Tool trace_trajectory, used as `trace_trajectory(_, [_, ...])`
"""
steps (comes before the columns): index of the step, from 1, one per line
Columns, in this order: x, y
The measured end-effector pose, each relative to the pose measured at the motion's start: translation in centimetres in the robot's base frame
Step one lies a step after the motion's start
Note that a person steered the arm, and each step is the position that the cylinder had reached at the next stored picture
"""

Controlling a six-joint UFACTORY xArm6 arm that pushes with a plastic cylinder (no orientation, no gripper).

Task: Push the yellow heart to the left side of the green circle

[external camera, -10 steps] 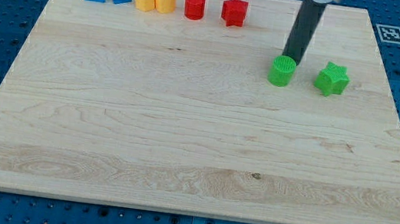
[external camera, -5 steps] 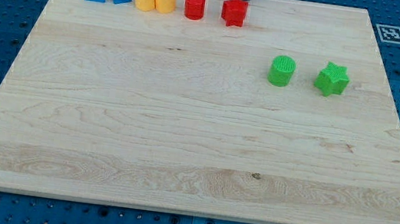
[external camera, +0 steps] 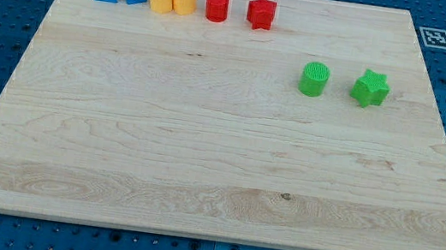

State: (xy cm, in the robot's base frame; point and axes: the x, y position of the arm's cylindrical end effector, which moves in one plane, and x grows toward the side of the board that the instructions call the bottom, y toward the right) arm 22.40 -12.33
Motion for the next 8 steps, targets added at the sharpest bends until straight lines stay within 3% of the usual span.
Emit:
trace_trajectory(2, [4.8, 3.9])
trace_trajectory(5, [5.5, 9.1])
trace_trajectory(8, [10.7, 14.1])
